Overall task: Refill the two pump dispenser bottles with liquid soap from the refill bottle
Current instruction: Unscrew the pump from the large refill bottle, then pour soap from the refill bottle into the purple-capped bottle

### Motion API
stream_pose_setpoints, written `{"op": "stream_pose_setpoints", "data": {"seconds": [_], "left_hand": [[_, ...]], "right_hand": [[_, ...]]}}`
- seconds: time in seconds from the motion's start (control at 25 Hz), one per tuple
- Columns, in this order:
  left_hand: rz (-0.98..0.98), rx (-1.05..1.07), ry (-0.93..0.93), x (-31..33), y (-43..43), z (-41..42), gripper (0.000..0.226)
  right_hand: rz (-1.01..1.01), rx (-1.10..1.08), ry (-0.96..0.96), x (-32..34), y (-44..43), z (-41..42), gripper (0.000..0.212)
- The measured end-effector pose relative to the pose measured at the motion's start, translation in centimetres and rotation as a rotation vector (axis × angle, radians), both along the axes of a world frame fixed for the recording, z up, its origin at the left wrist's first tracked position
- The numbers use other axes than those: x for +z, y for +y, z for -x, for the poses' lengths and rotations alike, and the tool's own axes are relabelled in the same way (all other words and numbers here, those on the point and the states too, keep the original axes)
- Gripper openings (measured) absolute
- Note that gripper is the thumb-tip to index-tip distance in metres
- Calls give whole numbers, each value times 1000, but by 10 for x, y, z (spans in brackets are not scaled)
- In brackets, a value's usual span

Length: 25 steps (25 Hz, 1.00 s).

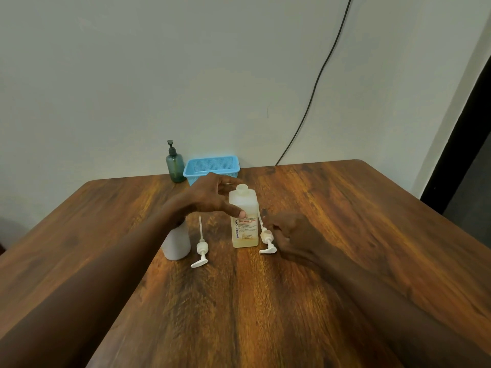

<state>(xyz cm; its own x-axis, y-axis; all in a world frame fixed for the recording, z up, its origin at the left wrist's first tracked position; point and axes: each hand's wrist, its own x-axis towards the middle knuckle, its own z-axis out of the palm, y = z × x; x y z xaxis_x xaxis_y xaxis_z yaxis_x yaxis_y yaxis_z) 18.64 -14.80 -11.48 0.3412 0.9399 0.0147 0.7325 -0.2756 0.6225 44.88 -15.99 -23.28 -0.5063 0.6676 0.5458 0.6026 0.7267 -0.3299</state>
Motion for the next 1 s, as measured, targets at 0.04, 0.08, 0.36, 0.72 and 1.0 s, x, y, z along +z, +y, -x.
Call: {"op": "stream_pose_setpoints", "data": {"seconds": [0.04,0.08,0.36,0.72,1.0], "left_hand": [[-23,22,10,4,-5,5,87],[-41,45,15,8,-8,11,91],[48,162,76,36,-51,75,96],[100,194,142,-2,-77,120,100],[118,288,32,-41,-60,132,98]], "right_hand": [[-8,-1,31,3,3,3,22],[-9,-3,64,7,5,6,22],[227,11,416,35,7,34,65],[511,62,462,24,17,62,108],[554,33,505,14,24,67,102]]}}
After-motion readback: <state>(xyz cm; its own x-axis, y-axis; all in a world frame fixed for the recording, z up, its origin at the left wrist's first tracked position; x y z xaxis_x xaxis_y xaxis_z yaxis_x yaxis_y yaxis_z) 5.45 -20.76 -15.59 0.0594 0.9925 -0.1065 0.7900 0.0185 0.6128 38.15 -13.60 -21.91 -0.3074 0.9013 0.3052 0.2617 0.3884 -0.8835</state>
